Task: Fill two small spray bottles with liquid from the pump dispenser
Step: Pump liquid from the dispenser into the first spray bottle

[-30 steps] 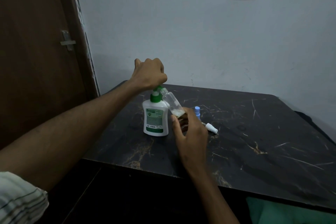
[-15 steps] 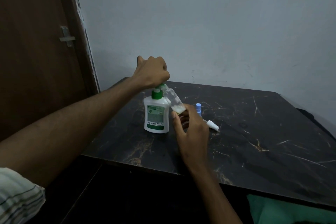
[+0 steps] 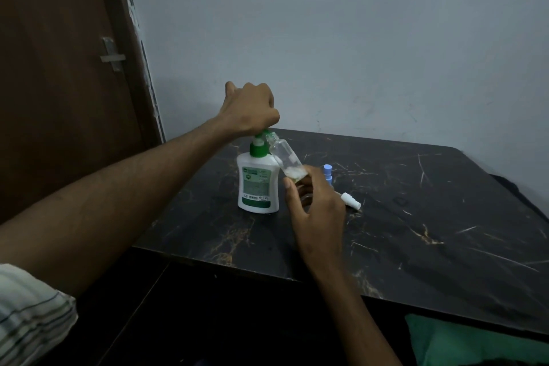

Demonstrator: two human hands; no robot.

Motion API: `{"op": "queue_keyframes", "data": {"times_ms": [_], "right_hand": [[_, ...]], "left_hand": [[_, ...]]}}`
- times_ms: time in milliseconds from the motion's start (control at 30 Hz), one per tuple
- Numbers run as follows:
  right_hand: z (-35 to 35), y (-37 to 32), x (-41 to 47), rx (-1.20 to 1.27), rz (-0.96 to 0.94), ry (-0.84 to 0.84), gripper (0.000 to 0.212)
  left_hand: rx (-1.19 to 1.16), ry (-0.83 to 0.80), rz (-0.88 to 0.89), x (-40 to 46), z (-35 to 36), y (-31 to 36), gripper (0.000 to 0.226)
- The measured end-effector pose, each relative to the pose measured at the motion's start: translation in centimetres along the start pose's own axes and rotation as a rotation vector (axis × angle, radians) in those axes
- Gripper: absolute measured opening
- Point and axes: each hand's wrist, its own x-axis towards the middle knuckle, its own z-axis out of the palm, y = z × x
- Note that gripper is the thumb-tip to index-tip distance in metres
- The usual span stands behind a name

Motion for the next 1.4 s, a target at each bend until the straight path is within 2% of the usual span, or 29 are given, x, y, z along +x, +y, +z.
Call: {"op": "queue_keyframes", "data": {"times_ms": [167,467,1400], "right_hand": [[0.1,0.1,-0.1,-0.001,0.009,-0.013,0.011],[0.3,0.4,0.0,-0.004,0.022,-0.017,0.013],[0.2,0.0,0.0,0.003,0.005,-0.013,0.013]], "left_hand": [[0.011,-0.041,0.01,-0.3,0.2,0.2,0.028],[0.032,-0.052,0.02,-0.3,0.1,0.4,0.022],[0.034,-0.023,0.019,-0.5,-0.2,0.3,0.027]]}}
